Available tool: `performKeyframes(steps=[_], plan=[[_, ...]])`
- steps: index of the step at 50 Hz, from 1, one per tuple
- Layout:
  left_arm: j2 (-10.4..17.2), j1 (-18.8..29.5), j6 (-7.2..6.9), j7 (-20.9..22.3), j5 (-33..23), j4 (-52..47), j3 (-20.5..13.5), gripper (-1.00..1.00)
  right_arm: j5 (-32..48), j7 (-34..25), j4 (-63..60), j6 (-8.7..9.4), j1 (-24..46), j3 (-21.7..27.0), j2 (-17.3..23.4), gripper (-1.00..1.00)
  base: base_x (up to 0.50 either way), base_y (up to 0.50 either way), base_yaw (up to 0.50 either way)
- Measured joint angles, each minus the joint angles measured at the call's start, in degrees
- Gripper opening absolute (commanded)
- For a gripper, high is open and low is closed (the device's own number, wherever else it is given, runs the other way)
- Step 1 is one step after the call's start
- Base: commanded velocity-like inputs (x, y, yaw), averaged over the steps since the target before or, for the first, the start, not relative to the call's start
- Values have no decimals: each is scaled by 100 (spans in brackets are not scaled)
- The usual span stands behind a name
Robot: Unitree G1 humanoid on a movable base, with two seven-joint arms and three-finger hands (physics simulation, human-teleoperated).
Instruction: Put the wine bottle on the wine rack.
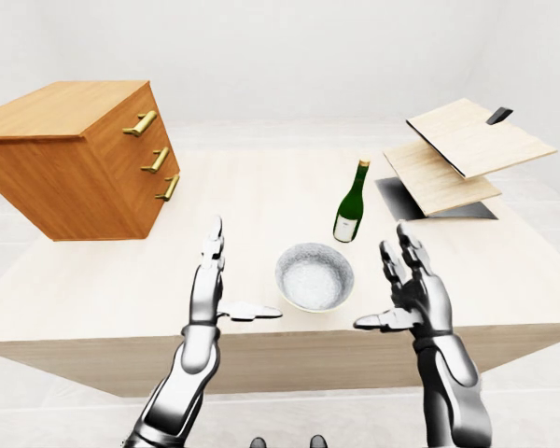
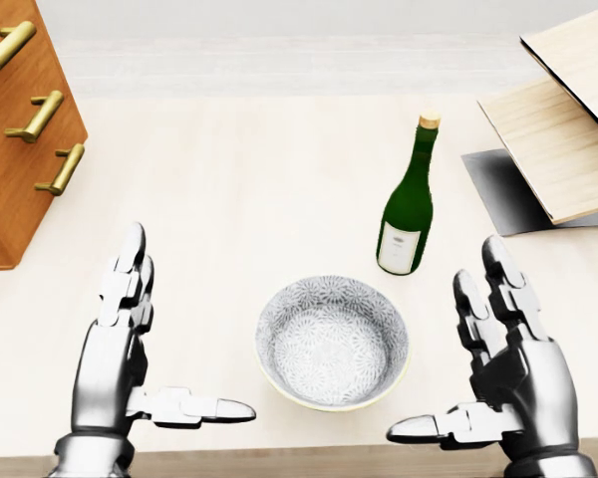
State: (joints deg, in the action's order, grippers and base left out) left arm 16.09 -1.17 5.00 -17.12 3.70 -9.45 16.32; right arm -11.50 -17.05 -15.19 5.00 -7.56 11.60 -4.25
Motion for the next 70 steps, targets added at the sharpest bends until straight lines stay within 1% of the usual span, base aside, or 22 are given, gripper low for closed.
performKeyframes(steps=[1, 2, 3, 4, 6, 9, 11, 14, 17, 23, 28, 33, 36, 38, 42, 47, 50, 53, 59, 65, 70], plan=[[278, 212, 0, -231, 330, 112, 331, 100, 241, -328, -276, 0, 21, 289, -127, 100, 0, 0, 0], [483, 352, 0, -384, 620, 220, 581, 100, 565, -507, -406, 0, 145, 473, -314, 100, 0, 0, 0], [656, 415, 0, -507, 859, 283, 755, 100, 777, -553, -384, -23, 244, 569, -465, 100, 0, 0, 0], [795, 437, 0, -597, 1050, 315, 863, 100, 970, -543, -218, -136, 310, 613, -571, 100, 0, 0, 0], [948, 415, 0, -666, 1291, 346, 929, 100, 1275, -453, 152, -338, 401, 624, -689, 100, 0, 0, 0], [944, 292, -36, -565, 1417, 299, 785, 100, 1514, -246, 573, -561, 456, 500, -726, 100, 0, 0, 0], [835, 183, -110, -403, 1380, 229, 607, 100, 1575, -91, 750, -665, 438, 365, -694, 100, 0, 0, 0], [574, 24, -227, -76, 1226, 148, 294, 100, 1579, 147, 914, -764, 382, 138, -592, 100, 0, 0, 0], [271, -86, -373, 282, 1032, 74, -42, 100, 1525, 369, 1014, -812, 335, -88, -455, 100, 0, 0, 0], [-306, -202, -619, 932, 626, -11, -649, 100, 1366, 749, 1173, -872, 302, -468, -181, 100, 0, 0, 0], [-687, -236, -741, 1342, 343, -26, -1030, 100, 1233, 980, 1273, -911, 302, -691, 6, 100, 0, 0, 0], [-965, -228, -833, 1635, 152, -29, -1313, 100, 1120, 1140, 1336, -940, 306, -843, 144, 100, 0, 0, 0], [-1089, -209, -905, 1761, 78, -62, -1444, 100, 1058, 1207, 1337, -928, 324, -902, 211, 100, 0, 0, 0], [-1156, -187, -990, 1826, 53, -124, -1521, 100, 1031, 1246, 1305, -912, 345, -933, 253, 100, 0, 0, 0], [-1257, -129, -1000, 1917, 42, -354, -1652, 100, 987, 1310, 1060, -789, 374, -972, 332, 100, 0, 0, 0], [-1327, 6, -1000, 1968, 87, -704, -1809, 100, 921, 1352, 533, -486, 386, -987, 406, 100, 0, 0, 0], [-1341, 118, -1000, 1975, 132, -897, -1908, 100, 960, 1372, -82, -220, 144, -1078, 430, 100, 0, 0, 0], [-1340, 232, -1000, 1971, 184, -1066, -2005, 100, 989, 1382, -576, -12, -50, -1141, 445, 100, 0, 0, 0], [-1293, 481, -1000, 1928, 317, -1326, -2220, 100, 1050, 1466, -1559, 0, -156, -1183, 444, 100, 0, 0, 0], [-1219, 692, -1000, 1858, 455, -1537, -2415, 100, 1040, 1713, -2781, 0, 63, -1272, 362, 100, 0, 0, 0], [-1152, 820, -1000, 1817, 548, -1645, -2527, 100, 921, 1884, -3453, 0, 243, -1207, 348, 100, 0, 0, 0]])
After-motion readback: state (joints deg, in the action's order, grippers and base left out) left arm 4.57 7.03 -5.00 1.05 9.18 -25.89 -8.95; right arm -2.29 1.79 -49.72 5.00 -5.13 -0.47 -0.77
